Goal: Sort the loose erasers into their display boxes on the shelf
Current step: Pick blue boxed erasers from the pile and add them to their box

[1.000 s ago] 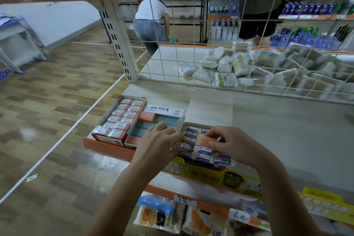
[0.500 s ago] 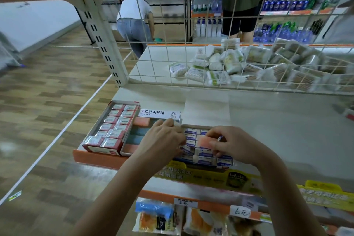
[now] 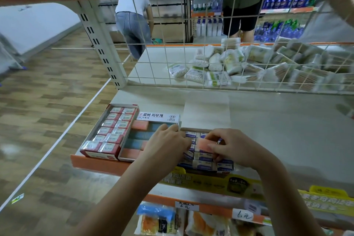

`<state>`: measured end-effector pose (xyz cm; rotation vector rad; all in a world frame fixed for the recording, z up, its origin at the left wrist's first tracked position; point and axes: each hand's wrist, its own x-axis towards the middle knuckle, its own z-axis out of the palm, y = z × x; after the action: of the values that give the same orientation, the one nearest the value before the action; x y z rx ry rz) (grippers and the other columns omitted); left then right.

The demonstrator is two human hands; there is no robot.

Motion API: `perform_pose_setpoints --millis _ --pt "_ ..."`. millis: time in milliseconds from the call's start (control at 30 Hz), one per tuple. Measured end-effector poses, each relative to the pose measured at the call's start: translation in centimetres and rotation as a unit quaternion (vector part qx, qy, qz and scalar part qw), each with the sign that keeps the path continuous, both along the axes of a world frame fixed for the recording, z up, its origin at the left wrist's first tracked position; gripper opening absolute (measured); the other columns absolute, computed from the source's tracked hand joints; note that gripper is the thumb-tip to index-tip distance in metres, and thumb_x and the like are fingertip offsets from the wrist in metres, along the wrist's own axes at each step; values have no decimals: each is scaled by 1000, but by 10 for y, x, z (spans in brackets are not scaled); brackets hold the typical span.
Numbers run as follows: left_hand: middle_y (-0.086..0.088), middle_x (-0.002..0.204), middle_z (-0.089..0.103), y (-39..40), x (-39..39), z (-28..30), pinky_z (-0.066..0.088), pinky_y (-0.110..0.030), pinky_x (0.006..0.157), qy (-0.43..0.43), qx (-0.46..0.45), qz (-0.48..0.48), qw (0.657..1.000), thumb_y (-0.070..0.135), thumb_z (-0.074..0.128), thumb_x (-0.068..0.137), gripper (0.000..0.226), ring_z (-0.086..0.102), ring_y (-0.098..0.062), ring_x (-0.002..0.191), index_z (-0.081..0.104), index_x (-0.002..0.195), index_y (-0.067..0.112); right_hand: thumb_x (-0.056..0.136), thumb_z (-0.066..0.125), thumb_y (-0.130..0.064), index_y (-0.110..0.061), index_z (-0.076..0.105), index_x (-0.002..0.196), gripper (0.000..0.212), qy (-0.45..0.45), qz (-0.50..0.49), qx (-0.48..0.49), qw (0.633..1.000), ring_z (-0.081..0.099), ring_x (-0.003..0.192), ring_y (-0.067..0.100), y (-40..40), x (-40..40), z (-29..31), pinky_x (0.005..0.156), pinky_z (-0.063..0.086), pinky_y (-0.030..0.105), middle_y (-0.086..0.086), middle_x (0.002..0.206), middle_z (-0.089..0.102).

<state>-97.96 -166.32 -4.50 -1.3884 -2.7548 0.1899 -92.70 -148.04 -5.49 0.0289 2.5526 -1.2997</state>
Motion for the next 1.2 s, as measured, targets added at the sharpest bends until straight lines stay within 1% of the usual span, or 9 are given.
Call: perform_pose_setpoints --millis 233,300,367,567,733,900,1000,1133,1200 --pt "11 110 58 -8 1 -7 30 -28 83 -11 49 4 999 40 57 88 23 46 -14 105 61 106 27 92 53 -16 -19 60 101 12 -9 -2 -10 1000 68 67 9 2 -1 -3 68 57 22 0 88 66" --pt "12 89 63 -10 1 -8 36 -27 71 4 66 -12 998 38 77 69 21 56 -15 86 67 83 27 92 53 -16 -19 60 102 12 -9 -6 -7 1000 69 68 11 2 -2 -4 71 57 25 2 87 67" --pt "14 73 64 -13 1 -12 40 -25 58 7 88 -8 996 38 86 52 28 57 -12 68 65 67 28 92 53 -16 -19 60 105 14 -10 -5 1 1000 69 67 11 2 -3 -5 72 57 26 3 87 67" --pt "18 74 68 -20 5 -20 45 -23 59 15 115 -5 993 48 69 71 15 55 -8 68 72 76 33 91 55 -23 -27 59 100 10 10 11 16 1000 66 65 8 -4 -4 4 70 57 25 -7 88 64" --pt "17 89 68 -36 15 -13 48 -25 65 -27 172 15 985 46 41 81 34 56 -8 79 70 93 32 89 58 -27 -26 62 99 11 80 13 37 996 64 69 4 -16 -21 23 70 53 20 -11 89 62" --pt "14 90 68 -74 15 -5 51 -24 64 -48 213 63 974 41 43 84 32 59 -8 81 69 96 29 88 60 -24 -18 63 109 22 131 17 48 990 64 71 8 -41 -57 44 72 55 27 -9 90 61" --pt "16 85 69 -94 9 -5 53 -22 63 -74 171 85 979 43 41 81 33 64 -5 77 70 90 32 88 61 -23 -17 65 108 22 145 43 91 984 55 71 1 -61 -83 51 68 45 18 -8 87 61" --pt "18 81 67 -108 1 -11 51 -20 61 -120 141 80 979 45 46 79 27 62 -4 74 70 85 35 85 65 -23 -16 66 102 18 113 68 128 983 57 75 6 -89 -109 47 66 44 17 -2 92 64" --pt "19 79 66 -111 -3 -13 50 -19 60 -123 140 63 980 44 48 78 22 60 -2 72 68 83 36 85 65 -19 -14 66 103 19 85 79 161 980 59 79 9 -98 -114 39 72 49 21 2 99 66"
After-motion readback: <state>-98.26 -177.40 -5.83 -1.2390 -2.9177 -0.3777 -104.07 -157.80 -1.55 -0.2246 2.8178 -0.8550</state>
